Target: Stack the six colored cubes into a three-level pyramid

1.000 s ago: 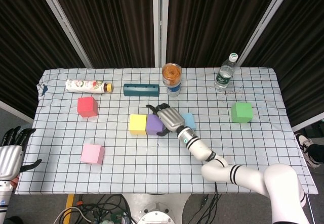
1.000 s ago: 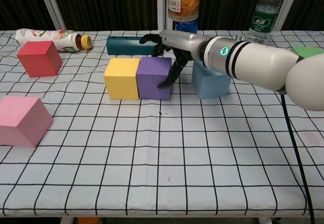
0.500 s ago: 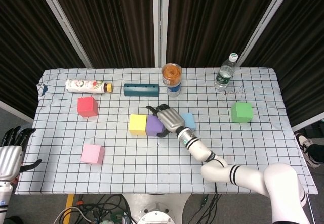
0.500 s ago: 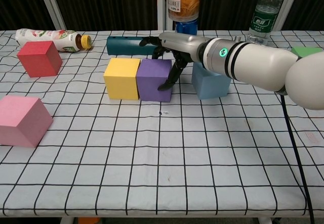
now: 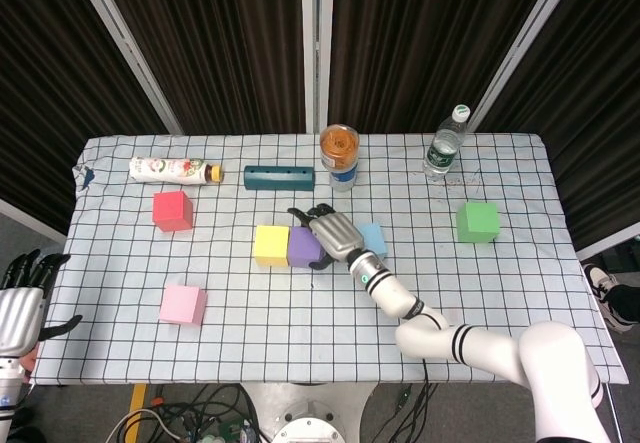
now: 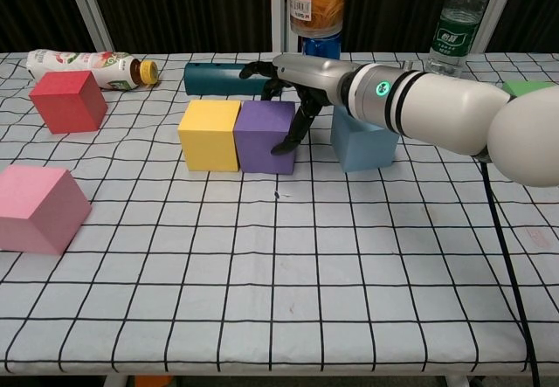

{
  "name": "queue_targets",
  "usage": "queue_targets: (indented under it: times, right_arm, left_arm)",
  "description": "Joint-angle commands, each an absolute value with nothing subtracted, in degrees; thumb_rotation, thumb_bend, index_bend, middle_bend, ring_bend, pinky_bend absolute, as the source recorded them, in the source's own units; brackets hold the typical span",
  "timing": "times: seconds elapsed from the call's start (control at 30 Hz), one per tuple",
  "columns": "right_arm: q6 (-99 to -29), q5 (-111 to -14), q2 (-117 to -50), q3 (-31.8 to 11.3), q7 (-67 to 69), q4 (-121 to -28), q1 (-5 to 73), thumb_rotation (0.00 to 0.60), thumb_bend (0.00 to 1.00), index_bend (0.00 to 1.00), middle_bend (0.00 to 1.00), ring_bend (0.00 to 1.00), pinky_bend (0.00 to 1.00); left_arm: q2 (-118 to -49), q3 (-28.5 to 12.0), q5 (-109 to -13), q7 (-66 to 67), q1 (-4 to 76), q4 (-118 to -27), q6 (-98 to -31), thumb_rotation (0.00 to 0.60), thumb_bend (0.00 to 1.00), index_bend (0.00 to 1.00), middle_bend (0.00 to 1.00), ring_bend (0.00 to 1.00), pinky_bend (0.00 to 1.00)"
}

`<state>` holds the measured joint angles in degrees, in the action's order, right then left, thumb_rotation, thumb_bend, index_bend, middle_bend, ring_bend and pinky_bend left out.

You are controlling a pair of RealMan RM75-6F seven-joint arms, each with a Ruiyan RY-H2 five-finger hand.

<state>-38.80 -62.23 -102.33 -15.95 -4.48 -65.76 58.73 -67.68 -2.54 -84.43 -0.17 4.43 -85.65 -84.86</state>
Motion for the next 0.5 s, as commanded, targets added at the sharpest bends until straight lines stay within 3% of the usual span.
queue_targets:
  times: [0.03,0.5]
  right_arm:
    - [-38.53,-62.22,-102.38,-15.9,-4.49,-65.47,58.95,0.6,0.18,0.0,0.4,0.12,0.08]
    - [-39.24,-63.04,-101.33,-14.89,-5.43,-66.89,58.67,0.6,0.15,0.0,0.26,0.08,0.05]
  left_arm:
    - [-67.67,-2.56,-84.42,-0.12,4.47,-85.67,-84.83,0.6,0.0,0.15,0.14,0.05,0.08]
    - [-67.59,-2.51,-84.4,0.16,4.48,-85.91,-84.75,0.6,0.0,0.15,0.14,0.05,0.08]
